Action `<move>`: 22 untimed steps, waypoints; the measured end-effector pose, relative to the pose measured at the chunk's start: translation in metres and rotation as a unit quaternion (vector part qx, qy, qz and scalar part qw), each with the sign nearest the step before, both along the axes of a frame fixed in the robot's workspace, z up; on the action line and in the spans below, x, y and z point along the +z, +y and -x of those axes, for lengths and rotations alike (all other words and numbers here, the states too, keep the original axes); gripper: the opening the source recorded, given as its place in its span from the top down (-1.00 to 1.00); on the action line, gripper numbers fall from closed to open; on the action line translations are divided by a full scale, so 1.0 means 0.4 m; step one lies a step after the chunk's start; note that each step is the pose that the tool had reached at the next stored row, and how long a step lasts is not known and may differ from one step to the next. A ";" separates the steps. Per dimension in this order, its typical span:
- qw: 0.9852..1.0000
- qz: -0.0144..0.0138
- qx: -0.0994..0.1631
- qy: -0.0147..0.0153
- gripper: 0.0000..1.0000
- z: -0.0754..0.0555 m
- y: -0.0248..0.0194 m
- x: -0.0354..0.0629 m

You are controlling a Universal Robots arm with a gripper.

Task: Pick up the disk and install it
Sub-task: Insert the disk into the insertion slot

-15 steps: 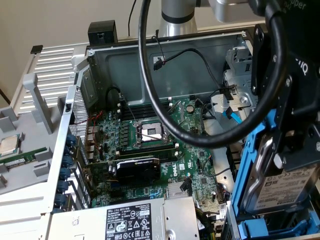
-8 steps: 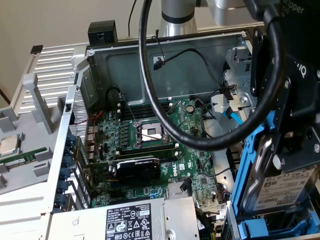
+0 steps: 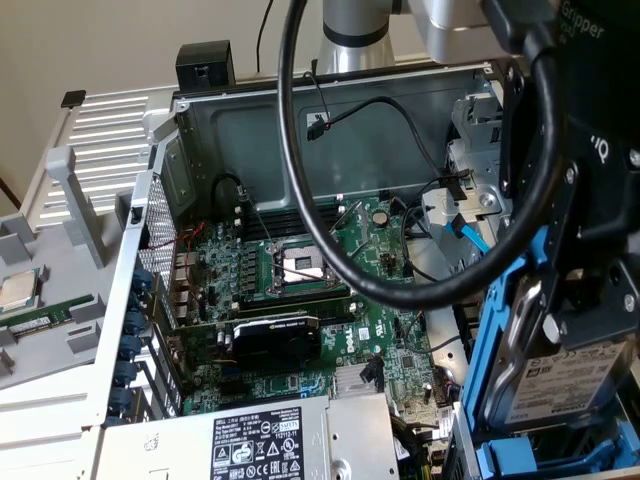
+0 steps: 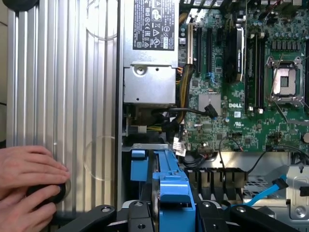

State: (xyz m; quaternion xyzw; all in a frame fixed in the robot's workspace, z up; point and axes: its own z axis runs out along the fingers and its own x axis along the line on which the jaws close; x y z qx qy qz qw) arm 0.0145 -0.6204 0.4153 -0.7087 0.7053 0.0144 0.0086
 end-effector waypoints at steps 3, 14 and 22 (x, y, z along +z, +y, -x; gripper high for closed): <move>1.000 0.000 0.000 0.001 0.25 0.000 0.000 -0.004; 1.000 0.000 0.000 0.003 0.25 0.000 0.000 -0.020; 1.000 0.000 0.000 0.003 0.25 -0.001 0.000 -0.023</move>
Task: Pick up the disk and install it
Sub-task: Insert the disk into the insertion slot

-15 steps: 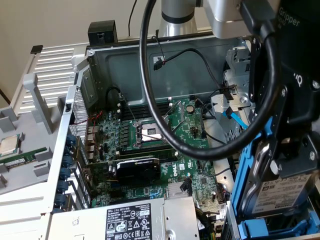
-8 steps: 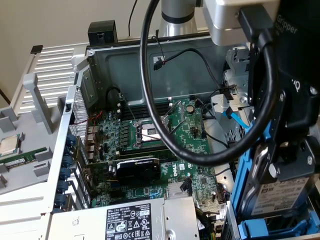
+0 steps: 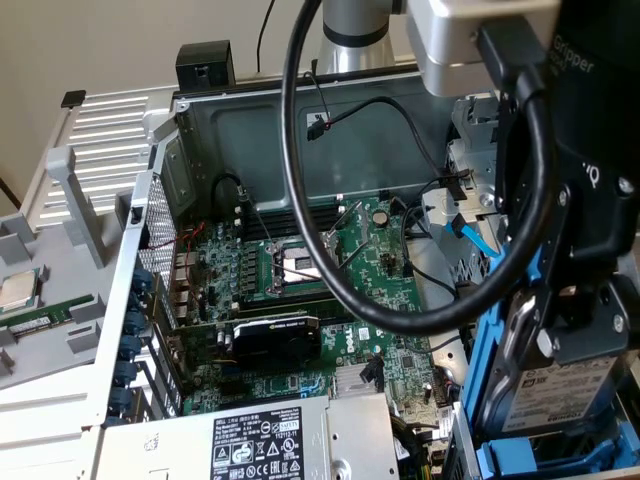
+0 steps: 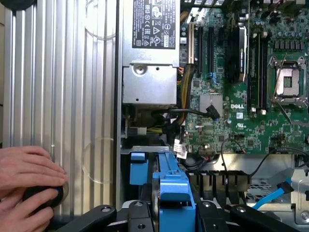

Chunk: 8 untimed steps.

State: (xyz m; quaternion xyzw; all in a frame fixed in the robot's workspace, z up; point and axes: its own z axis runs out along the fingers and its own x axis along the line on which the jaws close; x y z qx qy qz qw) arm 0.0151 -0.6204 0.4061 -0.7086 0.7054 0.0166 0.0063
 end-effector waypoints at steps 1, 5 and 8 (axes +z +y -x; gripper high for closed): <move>1.000 0.000 0.000 0.000 0.25 -0.001 0.000 0.000; 1.000 0.000 0.000 0.000 0.25 -0.003 0.000 -0.001; 1.000 0.000 0.000 0.000 0.11 -0.004 0.000 -0.002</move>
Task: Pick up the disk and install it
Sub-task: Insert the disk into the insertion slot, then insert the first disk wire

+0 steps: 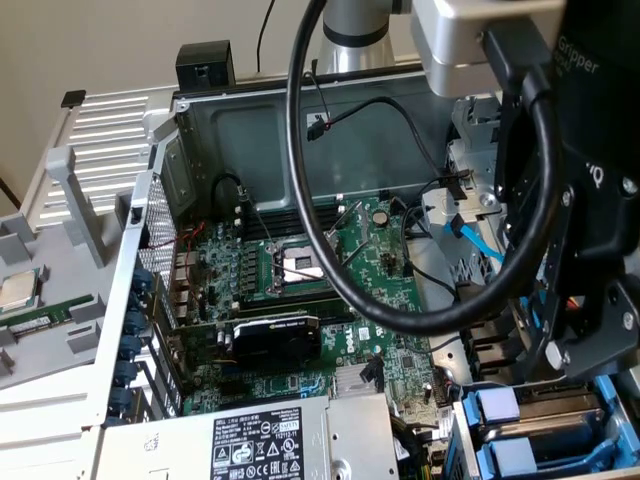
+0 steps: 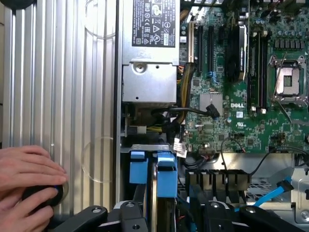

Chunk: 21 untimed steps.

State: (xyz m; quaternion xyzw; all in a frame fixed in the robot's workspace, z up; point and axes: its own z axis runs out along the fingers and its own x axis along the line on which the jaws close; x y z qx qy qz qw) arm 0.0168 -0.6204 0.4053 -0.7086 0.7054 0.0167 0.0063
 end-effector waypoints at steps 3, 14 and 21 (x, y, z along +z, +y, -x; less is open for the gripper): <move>1.000 0.000 0.000 0.000 -0.03 0.000 0.000 -0.002; 1.000 0.000 0.000 0.001 -0.03 0.000 0.000 -0.003; 1.000 0.000 0.000 0.001 -0.03 -0.001 0.004 0.005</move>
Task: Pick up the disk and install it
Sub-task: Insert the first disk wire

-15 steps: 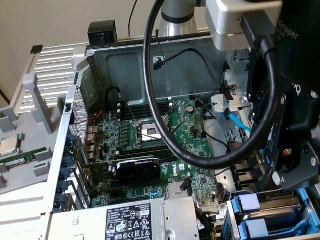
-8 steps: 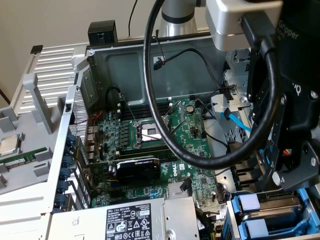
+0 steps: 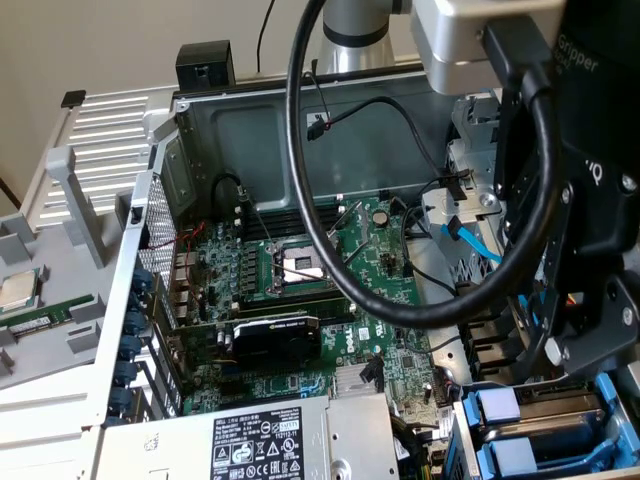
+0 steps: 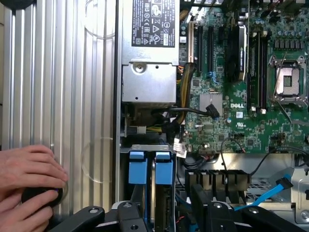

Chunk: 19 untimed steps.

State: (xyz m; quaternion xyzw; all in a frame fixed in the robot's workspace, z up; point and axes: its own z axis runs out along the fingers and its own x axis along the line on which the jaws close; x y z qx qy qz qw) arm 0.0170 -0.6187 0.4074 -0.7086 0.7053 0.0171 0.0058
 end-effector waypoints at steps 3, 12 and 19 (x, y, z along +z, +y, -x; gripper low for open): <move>1.000 0.000 0.000 -0.001 -0.03 0.000 0.006 0.014; 1.000 0.000 -0.001 -0.006 -0.03 -0.007 0.028 0.059; 1.000 0.000 -0.003 -0.008 -0.03 -0.015 0.044 0.093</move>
